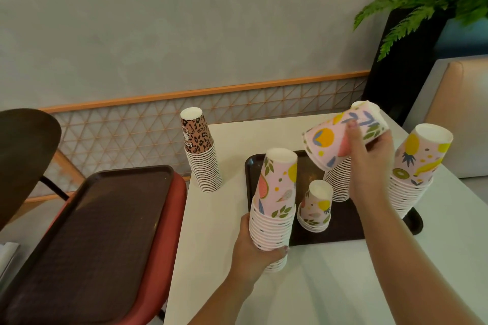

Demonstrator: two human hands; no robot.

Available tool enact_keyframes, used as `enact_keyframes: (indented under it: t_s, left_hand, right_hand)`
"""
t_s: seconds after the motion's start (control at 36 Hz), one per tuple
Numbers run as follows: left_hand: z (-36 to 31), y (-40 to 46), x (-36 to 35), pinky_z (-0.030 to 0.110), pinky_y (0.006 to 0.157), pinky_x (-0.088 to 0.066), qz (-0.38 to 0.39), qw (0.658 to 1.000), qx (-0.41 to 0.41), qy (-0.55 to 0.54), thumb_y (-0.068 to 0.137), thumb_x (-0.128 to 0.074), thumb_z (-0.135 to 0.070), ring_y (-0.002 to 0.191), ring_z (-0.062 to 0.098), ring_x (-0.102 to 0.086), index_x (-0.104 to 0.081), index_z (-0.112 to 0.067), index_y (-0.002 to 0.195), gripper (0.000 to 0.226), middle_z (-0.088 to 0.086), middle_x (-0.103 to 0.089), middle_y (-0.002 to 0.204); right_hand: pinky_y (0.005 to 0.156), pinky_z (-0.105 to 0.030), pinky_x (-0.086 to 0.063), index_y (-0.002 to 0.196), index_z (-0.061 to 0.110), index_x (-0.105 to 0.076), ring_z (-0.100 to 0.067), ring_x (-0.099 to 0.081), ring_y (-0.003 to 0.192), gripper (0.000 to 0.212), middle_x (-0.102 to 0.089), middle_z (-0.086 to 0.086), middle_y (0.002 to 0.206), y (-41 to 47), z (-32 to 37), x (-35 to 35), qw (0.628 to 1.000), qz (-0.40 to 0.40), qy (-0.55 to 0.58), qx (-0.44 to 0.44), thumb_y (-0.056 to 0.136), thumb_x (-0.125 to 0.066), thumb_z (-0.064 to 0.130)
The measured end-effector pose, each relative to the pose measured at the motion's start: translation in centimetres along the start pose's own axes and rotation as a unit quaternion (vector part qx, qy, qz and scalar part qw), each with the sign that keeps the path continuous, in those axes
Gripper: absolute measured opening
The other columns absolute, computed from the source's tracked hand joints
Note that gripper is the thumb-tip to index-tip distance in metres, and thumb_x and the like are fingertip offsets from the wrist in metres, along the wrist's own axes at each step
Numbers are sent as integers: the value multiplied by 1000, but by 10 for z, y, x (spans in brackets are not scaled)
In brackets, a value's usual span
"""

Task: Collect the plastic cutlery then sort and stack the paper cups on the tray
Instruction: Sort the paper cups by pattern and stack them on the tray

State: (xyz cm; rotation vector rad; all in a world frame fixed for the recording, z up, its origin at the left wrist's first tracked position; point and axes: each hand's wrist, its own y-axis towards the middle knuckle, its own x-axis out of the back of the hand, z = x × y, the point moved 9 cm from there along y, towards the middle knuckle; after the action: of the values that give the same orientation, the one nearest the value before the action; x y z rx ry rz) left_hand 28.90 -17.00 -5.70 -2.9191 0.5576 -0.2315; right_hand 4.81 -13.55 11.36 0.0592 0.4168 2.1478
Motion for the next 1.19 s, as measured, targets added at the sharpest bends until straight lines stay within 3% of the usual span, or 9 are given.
enact_keyframes:
  t_s: [0.14, 0.31, 0.47, 0.61, 0.72, 0.86, 0.97, 1.08, 1.19]
  left_hand:
    - [-2, 0, 4, 15, 77, -48, -15, 1000, 0, -2, 55, -88, -9, 103, 4, -58, -43, -38, 115, 80, -16, -61, 112]
    - [-2, 0, 5, 11, 69, -48, -18, 1000, -1, 3, 55, -89, -9, 91, -10, -60, -45, -41, 107, 75, -20, -62, 105]
    - [-5, 2, 3, 21, 81, -50, -15, 1000, -9, -3, 53, -89, -14, 102, 4, -59, -44, -41, 111, 78, -18, -61, 110]
    - [-4, 2, 0, 22, 81, -52, -7, 1000, -11, -6, 46, -89, -19, 101, 5, -62, -46, -40, 111, 81, -14, -64, 110]
    - [-8, 2, 0, 15, 74, -50, -10, 1000, -21, 0, 54, -88, -7, 92, -10, -59, -45, -39, 109, 76, -17, -63, 108]
    - [-8, 2, 1, 13, 72, -50, -7, 1000, -25, 8, 55, -88, -6, 92, -10, -60, -45, -39, 107, 75, -16, -63, 106]
    - [-8, 3, 1, 13, 72, -51, -1, 1000, -24, 5, 54, -88, -5, 91, -7, -61, -47, -36, 107, 74, -14, -65, 105]
    - [-4, 2, 0, 19, 77, -52, 3, 1000, -17, 2, 45, -88, -18, 94, -1, -62, -47, -35, 111, 79, -13, -66, 106]
    - [-2, 3, -1, 23, 80, -53, 1, 1000, -17, 0, 39, -86, -28, 98, 5, -63, -48, -34, 114, 84, -9, -66, 108]
  right_hand:
    - [67, 1, -40, 125, 11, -46, 7, -54, 87, 49, -57, 7, 110, -10, -32, 2, 990, 17, -134, 31, 83, -67, 23]
    - [79, -24, -41, 125, 12, -48, -13, -55, 103, 52, -59, -2, 116, -28, -80, 2, 973, 84, -213, -28, 79, -71, 22]
    - [100, -27, -30, 138, 18, -36, -17, -39, 130, 67, -43, 0, 141, -37, -59, -15, 968, 118, -221, -9, 81, -65, 39]
    - [97, -23, -44, 135, 23, -39, -4, -52, 117, 72, -54, 10, 128, -54, -17, -57, 955, 276, -108, 19, 75, -56, 60]
    - [81, -19, -54, 123, 32, -45, -1, -61, 101, 58, -63, 13, 111, -70, -18, -80, 923, 367, -108, -26, 71, -69, 43]
    - [69, -10, -52, 113, 31, -48, 2, -61, 93, 45, -62, 18, 99, -69, -18, -80, 933, 344, -106, -20, 75, -72, 29]
    - [70, -15, -54, 100, 38, -48, 2, -63, 89, 34, -64, 18, 95, -63, -8, -76, 944, 311, -106, 8, 76, -71, 30]
    - [69, -14, -54, 106, 26, -52, 0, -63, 87, 32, -65, 14, 94, -51, -2, -69, 956, 273, -108, 18, 79, -69, 30]
    - [78, -41, -57, 105, 12, -57, -16, -67, 89, 34, -69, -1, 96, -38, -5, -58, 972, 225, -54, -30, 81, -67, 34]
